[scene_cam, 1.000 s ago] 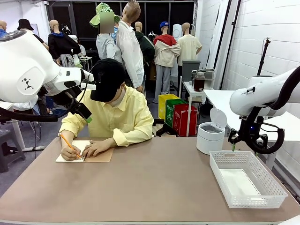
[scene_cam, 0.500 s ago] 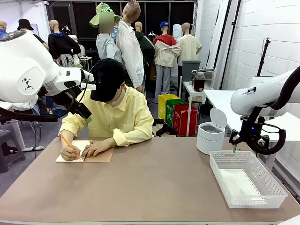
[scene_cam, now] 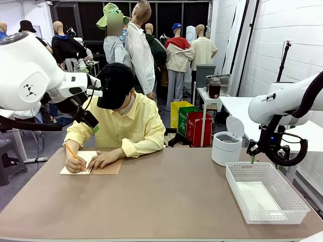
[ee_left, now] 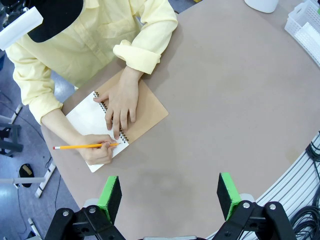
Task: Sort the paper based on its condition.
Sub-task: If a person hands you a paper, place it in the Organizing basket , and if it's crumpled, put it in the Trash can.
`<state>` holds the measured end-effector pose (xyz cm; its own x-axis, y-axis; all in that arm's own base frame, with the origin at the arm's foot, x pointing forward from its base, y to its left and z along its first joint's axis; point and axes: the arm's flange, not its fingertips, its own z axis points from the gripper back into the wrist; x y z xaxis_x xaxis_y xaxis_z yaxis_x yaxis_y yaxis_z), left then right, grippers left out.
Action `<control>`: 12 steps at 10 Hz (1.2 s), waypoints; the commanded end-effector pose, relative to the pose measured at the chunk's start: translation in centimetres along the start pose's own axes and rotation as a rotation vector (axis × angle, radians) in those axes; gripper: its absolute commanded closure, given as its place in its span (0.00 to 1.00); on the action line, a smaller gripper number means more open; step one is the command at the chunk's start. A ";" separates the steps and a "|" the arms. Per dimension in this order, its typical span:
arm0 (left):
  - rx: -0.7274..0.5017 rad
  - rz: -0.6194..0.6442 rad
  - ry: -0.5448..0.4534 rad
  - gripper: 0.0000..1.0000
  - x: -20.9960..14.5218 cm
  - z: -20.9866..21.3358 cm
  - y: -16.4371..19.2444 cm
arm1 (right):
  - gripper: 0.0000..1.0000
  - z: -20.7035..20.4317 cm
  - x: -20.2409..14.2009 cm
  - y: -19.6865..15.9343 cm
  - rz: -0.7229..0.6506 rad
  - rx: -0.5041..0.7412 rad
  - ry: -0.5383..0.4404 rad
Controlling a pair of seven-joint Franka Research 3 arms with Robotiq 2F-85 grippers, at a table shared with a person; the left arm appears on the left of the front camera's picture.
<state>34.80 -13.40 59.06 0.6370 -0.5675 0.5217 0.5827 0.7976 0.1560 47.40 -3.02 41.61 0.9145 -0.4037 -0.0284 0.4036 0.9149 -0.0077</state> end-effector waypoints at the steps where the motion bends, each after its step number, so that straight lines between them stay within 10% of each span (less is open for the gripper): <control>1: 0.001 0.005 0.000 0.00 0.0 0.1 0.1 | 0.00 0.0 0.0 -0.1 0.007 -0.002 0.005; 7: 0.001 0.005 0.000 0.00 0.0 0.1 0.1 | 0.00 7.9 -3.0 2.3 0.285 0.004 -0.170; 12: 0.001 0.005 0.000 0.00 0.0 0.1 0.1 | 0.00 12.0 -6.2 6.9 1.110 0.020 -0.346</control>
<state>34.80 -13.40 59.06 0.6371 -0.5675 0.5217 0.5827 0.7976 0.1560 44.89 6.79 54.56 0.8189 0.5289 0.2228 -0.5087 0.8487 -0.1448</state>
